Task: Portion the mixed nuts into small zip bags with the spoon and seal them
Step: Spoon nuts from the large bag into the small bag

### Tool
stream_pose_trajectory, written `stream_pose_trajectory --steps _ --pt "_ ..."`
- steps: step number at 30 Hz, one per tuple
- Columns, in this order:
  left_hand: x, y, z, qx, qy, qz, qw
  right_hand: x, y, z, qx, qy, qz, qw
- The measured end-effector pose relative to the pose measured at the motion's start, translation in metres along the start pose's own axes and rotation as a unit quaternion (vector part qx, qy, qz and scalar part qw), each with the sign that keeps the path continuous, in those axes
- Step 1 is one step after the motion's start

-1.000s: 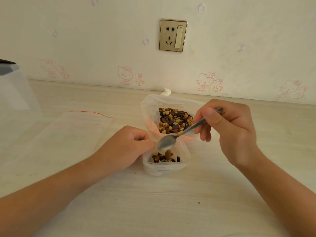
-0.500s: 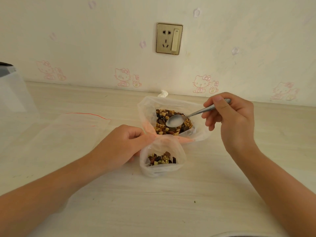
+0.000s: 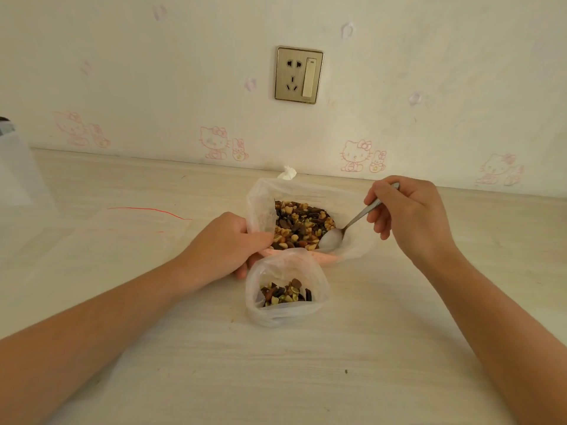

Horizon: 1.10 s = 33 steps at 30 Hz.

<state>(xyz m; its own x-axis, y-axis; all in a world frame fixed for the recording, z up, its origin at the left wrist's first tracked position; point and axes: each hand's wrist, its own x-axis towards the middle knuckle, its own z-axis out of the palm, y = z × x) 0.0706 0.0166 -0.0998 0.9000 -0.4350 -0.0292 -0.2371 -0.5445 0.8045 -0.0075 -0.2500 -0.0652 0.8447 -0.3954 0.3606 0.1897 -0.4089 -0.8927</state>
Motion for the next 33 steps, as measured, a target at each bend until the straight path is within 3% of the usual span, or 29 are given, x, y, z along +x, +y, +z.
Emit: stream_pose_trajectory --steps 6,13,24,33 --pt "-0.004 -0.002 -0.003 -0.067 -0.003 0.0 0.998 -0.008 -0.001 0.015 0.048 -0.051 0.045 0.997" --pt "-0.006 0.001 -0.006 -0.097 -0.013 0.001 0.995 -0.017 0.0 0.028 0.12 -0.05 0.094 0.987" --pt "-0.008 0.001 -0.008 -0.123 -0.03 0.011 0.992 -0.021 0.001 0.037 0.148 -0.094 0.139 0.975" --pt "-0.006 -0.003 -0.008 -0.139 -0.041 0.015 0.989 -0.015 0.003 0.033 0.191 -0.031 0.196 0.961"
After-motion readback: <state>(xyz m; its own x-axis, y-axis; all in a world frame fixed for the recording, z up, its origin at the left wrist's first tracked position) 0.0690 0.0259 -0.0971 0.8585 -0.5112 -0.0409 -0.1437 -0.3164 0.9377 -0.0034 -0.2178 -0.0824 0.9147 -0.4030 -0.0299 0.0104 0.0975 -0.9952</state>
